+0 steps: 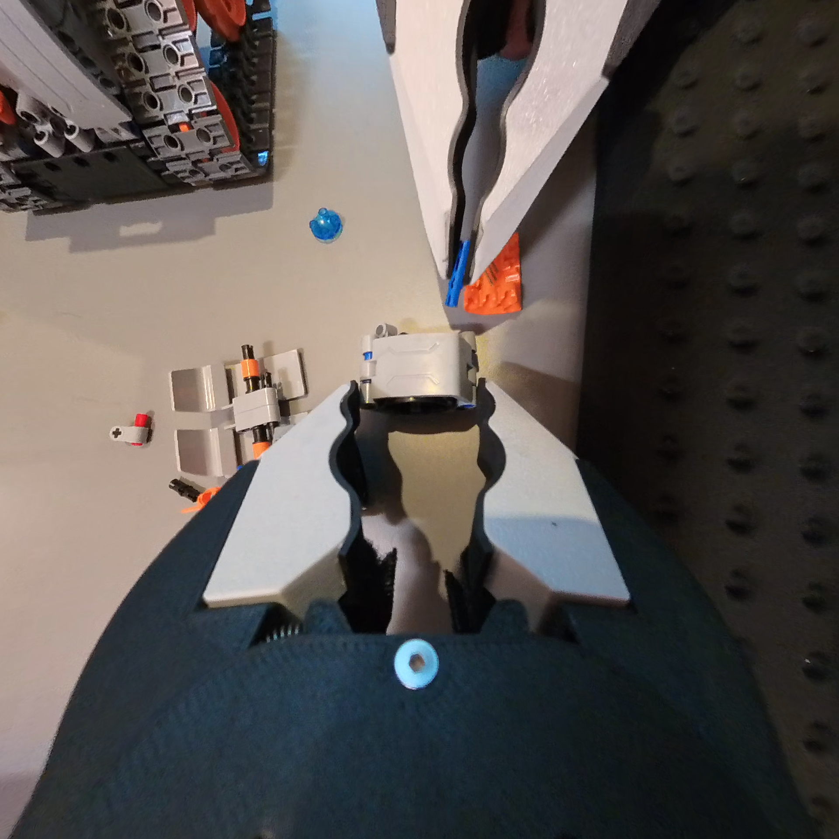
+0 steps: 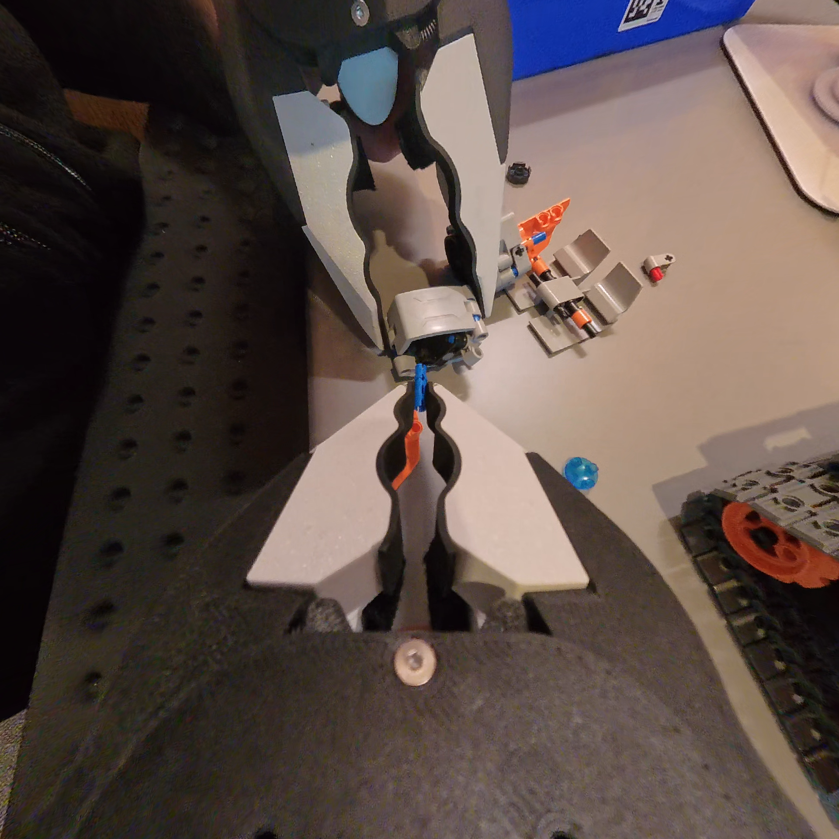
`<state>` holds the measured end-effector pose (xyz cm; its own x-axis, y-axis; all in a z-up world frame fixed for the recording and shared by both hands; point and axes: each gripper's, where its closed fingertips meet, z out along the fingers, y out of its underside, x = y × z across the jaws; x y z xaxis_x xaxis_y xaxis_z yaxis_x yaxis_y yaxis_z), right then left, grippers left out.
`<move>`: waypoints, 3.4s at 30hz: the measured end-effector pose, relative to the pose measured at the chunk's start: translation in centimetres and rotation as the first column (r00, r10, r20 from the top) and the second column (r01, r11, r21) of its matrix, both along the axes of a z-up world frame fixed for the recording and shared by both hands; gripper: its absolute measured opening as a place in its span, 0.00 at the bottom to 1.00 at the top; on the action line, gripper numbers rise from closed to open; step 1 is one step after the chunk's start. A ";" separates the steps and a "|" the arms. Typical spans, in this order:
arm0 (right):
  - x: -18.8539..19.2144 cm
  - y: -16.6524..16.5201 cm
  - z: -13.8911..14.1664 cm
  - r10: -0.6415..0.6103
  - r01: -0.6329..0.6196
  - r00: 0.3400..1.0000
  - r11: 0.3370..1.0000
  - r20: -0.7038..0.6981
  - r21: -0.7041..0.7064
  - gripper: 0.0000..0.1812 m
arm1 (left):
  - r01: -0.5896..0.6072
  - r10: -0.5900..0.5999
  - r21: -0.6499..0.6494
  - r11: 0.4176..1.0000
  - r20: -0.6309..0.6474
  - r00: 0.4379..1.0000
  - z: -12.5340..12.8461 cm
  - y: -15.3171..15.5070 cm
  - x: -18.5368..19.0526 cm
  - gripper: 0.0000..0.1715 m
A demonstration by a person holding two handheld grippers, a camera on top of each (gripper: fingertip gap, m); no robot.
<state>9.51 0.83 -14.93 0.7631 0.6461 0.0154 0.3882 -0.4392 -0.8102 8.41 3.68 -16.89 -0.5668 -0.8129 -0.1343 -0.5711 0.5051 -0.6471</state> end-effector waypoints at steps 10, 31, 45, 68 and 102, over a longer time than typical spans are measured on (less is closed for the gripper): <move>-0.3 0.3 -1.3 0.022 -0.021 0.999 0.999 0.027 -0.045 0.01 | 0.031 -0.030 -0.037 0.999 0.039 0.999 0.0 -0.5 -0.1 0.29; -0.9 0.4 -1.2 0.049 -0.050 0.999 0.998 -0.019 -0.048 0.01 | 0.042 -0.041 -0.028 0.999 0.033 0.999 -0.5 -0.7 0.2 0.30; -0.1 0.9 2.0 0.013 -0.003 0.991 0.997 -0.131 0.075 0.01 | 0.010 0.041 -0.266 0.964 0.186 0.982 3.5 -0.6 1.1 0.30; -0.4 0.4 4.6 0.025 -0.012 0.998 0.972 -0.052 0.233 0.01 | 0.078 0.017 -0.331 0.941 0.274 0.961 5.1 -1.3 1.3 0.29; -0.3 0.0 0.6 0.030 -0.058 0.980 0.989 0.199 0.138 0.01 | 0.024 -0.020 -0.012 1.000 0.226 0.974 1.9 -1.1 1.1 0.29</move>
